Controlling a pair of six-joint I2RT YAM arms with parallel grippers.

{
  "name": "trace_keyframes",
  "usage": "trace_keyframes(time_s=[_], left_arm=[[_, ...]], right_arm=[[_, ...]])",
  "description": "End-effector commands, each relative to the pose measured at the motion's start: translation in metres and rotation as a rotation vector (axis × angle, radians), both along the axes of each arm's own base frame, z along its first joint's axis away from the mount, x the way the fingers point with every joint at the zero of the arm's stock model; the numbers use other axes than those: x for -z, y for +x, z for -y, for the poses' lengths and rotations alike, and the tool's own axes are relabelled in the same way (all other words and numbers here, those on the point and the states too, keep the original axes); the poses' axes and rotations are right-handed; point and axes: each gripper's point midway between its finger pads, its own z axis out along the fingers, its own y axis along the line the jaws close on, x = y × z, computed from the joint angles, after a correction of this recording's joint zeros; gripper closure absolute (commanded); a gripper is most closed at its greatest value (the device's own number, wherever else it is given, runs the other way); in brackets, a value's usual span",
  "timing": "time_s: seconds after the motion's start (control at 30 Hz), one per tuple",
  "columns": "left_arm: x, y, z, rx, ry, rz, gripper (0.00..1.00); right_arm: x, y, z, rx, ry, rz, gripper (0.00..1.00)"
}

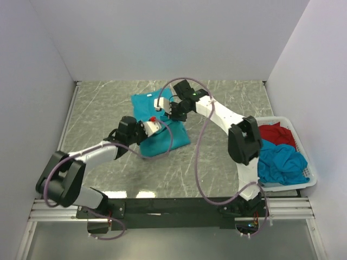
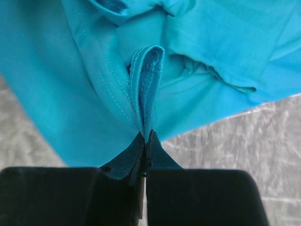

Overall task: Fold and stack the t-shirts
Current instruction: Fold the tshirt

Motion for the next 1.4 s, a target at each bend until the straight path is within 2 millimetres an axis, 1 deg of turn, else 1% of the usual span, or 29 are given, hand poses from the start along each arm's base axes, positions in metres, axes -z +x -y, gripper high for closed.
trace_keyframes(time_s=[0.0, 0.03, 0.13, 0.17, 0.2, 0.3, 0.43, 0.67, 0.7, 0.87, 0.9, 0.93, 0.97, 1.0, 1.03, 1.07, 1.1, 1.13, 1.17, 1.2, 1.27, 1.3, 1.33, 1.37], left_arm=[[-0.032, 0.039, 0.008, 0.014, -0.059, 0.100, 1.00], [-0.031, 0.046, 0.008, 0.007, -0.058, 0.094, 1.00], [-0.030, 0.061, 0.002, -0.010, -0.054, 0.090, 1.00], [-0.029, 0.065, 0.002, -0.011, -0.052, 0.086, 1.00], [-0.029, 0.066, 0.001, -0.013, -0.051, 0.087, 1.00], [-0.029, 0.075, -0.002, -0.026, -0.048, 0.086, 1.00], [-0.024, 0.081, -0.004, -0.035, -0.052, 0.072, 0.99], [-0.024, 0.094, -0.007, -0.063, -0.037, 0.077, 1.00], [-0.026, 0.097, -0.007, -0.066, -0.041, 0.084, 0.99], [-0.021, 0.106, -0.011, -0.092, -0.026, 0.070, 0.99], [-0.018, 0.110, -0.014, -0.114, -0.018, 0.063, 0.99], [-0.016, 0.112, -0.016, -0.139, -0.024, 0.054, 0.96], [-0.017, 0.114, -0.018, -0.164, -0.028, 0.053, 0.90], [-0.023, 0.120, -0.020, -0.193, -0.048, 0.079, 0.57], [-0.029, 0.125, -0.030, -0.282, -0.067, 0.097, 0.28], [-0.036, 0.128, -0.035, -0.322, -0.093, 0.122, 0.06], [-0.050, 0.126, -0.037, -0.335, -0.129, 0.151, 0.01], [-0.065, 0.131, -0.049, -0.405, -0.172, 0.196, 0.01], [-0.073, 0.129, -0.054, -0.423, -0.190, 0.213, 0.01], [-0.095, 0.127, -0.058, -0.433, -0.223, 0.257, 0.01], [-0.116, 0.121, -0.062, -0.419, -0.244, 0.303, 0.01], [-0.131, 0.111, -0.063, -0.399, -0.250, 0.335, 0.00], [-0.138, 0.105, -0.064, -0.373, -0.228, 0.358, 0.01], [-0.128, 0.091, -0.054, -0.290, -0.217, 0.314, 0.01]], right_arm=[[0.006, 0.010, -0.004, 0.076, -0.019, -0.064, 1.00], [0.012, 0.018, -0.006, 0.100, -0.022, -0.071, 1.00], [0.020, 0.032, -0.007, 0.142, -0.023, -0.073, 1.00], [0.019, 0.039, -0.007, 0.163, -0.011, -0.067, 1.00], [0.022, 0.039, -0.007, 0.163, -0.014, -0.072, 1.00], [0.025, 0.047, -0.008, 0.203, -0.005, -0.067, 1.00], [0.029, 0.056, -0.008, 0.233, -0.016, -0.054, 1.00], [0.028, 0.070, -0.003, 0.291, -0.012, -0.029, 1.00], [0.027, 0.071, -0.003, 0.297, -0.008, -0.028, 1.00], [0.030, 0.080, -0.007, 0.327, 0.002, -0.023, 1.00], [0.028, 0.089, -0.008, 0.369, 0.015, -0.003, 1.00], [0.026, 0.095, -0.008, 0.403, 0.028, 0.012, 0.97], [0.024, 0.101, -0.010, 0.445, 0.046, 0.030, 0.76], [0.015, 0.118, -0.012, 0.568, 0.117, 0.061, 0.63], [0.007, 0.132, -0.001, 0.686, 0.119, 0.122, 0.52], [0.002, 0.137, -0.002, 0.728, 0.149, 0.124, 0.44], [-0.013, 0.145, -0.002, 0.779, 0.188, 0.143, 0.44], [-0.020, 0.151, 0.006, 0.830, 0.205, 0.165, 0.41], [-0.026, 0.154, 0.007, 0.864, 0.234, 0.161, 0.39], [-0.037, 0.153, 0.008, 0.865, 0.258, 0.174, 0.38], [-0.047, 0.153, 0.014, 0.861, 0.272, 0.184, 0.38], [-0.053, 0.147, 0.018, 0.844, 0.274, 0.178, 0.38], [-0.055, 0.142, 0.020, 0.814, 0.270, 0.162, 0.38], [-0.057, 0.130, 0.014, 0.683, 0.291, 0.103, 0.38]])
